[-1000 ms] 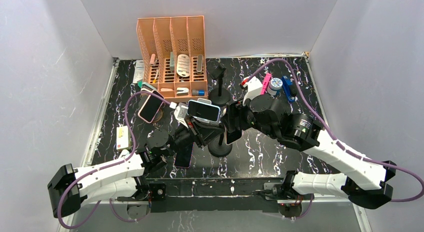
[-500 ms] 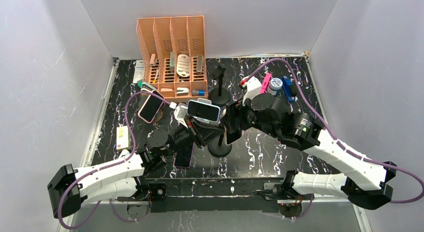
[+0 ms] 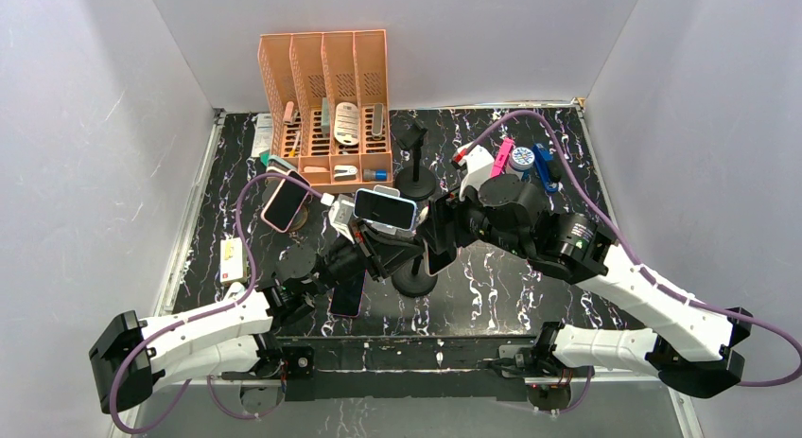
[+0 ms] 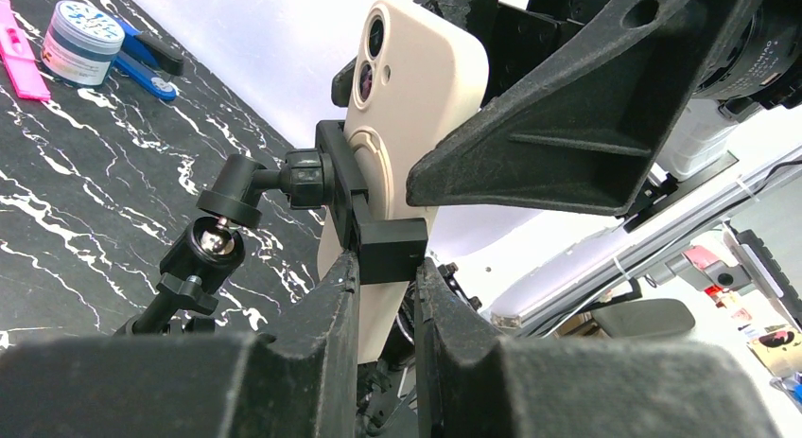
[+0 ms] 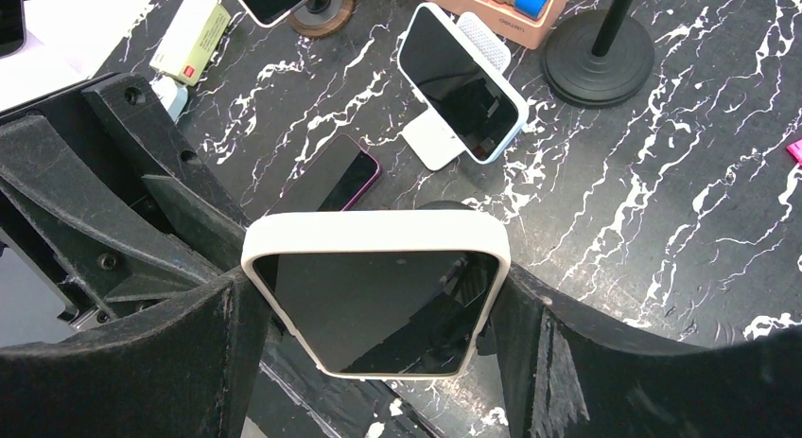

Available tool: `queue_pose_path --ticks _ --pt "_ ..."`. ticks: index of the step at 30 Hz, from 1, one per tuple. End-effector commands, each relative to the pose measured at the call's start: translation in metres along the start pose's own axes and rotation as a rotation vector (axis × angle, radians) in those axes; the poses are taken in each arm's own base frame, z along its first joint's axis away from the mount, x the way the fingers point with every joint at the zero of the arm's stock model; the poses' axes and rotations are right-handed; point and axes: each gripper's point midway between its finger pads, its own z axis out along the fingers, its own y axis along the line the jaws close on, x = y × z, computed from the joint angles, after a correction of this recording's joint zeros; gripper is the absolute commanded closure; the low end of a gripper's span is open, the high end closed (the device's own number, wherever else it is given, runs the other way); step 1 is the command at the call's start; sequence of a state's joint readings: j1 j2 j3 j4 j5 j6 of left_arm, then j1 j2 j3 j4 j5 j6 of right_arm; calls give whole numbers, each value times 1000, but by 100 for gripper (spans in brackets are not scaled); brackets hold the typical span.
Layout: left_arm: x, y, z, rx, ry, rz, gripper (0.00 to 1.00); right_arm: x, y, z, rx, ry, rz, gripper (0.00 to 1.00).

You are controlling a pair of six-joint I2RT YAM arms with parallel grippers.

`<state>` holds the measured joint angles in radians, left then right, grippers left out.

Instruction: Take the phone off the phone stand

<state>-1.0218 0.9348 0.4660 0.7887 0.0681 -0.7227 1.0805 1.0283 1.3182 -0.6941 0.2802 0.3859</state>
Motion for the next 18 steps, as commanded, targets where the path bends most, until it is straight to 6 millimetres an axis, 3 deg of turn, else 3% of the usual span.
queue_pose_path --ticks 1,4,9,15,18 --pt "-13 45 2 -175 -81 29 100 -45 111 -53 -565 -100 118 99" --pt "-12 46 2 -174 -78 26 100 -45 113 -52 -571 -101 125 99" --pt "-12 42 3 -162 -76 23 100 -40 93 -31 -421 -74 118 99" --pt "-17 27 5 -108 -71 21 57 -43 75 -9 -281 -62 77 99" --pt "-23 19 6 -83 -78 25 43 -43 77 -3 -273 -39 53 99"
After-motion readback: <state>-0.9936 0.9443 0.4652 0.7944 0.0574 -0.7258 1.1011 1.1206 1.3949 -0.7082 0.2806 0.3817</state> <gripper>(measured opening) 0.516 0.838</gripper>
